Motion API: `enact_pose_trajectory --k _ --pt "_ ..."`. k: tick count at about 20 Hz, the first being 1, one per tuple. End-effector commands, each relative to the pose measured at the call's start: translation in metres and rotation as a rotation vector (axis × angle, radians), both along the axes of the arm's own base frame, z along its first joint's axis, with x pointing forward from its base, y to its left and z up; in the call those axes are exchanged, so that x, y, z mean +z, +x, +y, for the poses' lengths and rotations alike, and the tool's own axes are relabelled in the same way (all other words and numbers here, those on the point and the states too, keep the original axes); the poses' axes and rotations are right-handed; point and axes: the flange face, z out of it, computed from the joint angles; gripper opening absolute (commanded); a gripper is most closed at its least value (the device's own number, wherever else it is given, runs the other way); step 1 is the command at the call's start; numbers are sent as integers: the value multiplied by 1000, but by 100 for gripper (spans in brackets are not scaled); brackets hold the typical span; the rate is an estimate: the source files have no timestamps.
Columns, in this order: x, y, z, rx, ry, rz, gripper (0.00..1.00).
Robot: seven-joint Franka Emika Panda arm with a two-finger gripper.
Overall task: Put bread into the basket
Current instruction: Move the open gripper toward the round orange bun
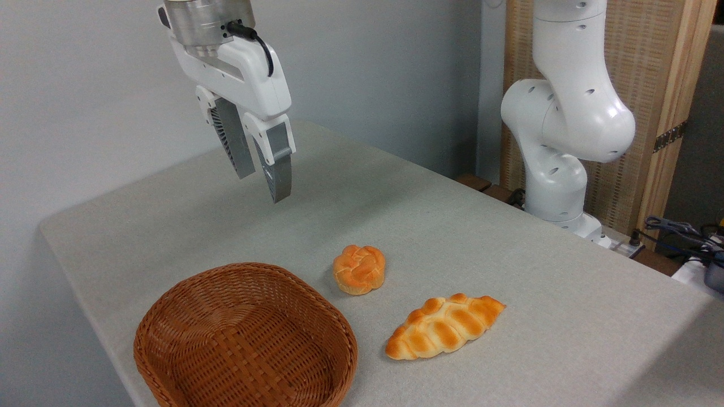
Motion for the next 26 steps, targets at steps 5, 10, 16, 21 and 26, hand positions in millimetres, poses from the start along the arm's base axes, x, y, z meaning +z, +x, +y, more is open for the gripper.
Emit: enact_pose_trajectory --k 5,10,16,21,26 --pt "-2 1 16 28 16 9 100" --pt "-8 3 16 28 19 21 100" --pt "-12 4 16 26 20 32 100" --pt "-24 0 15 21 25 59 100" --pt "-50 -34 13 6 29 54 100"
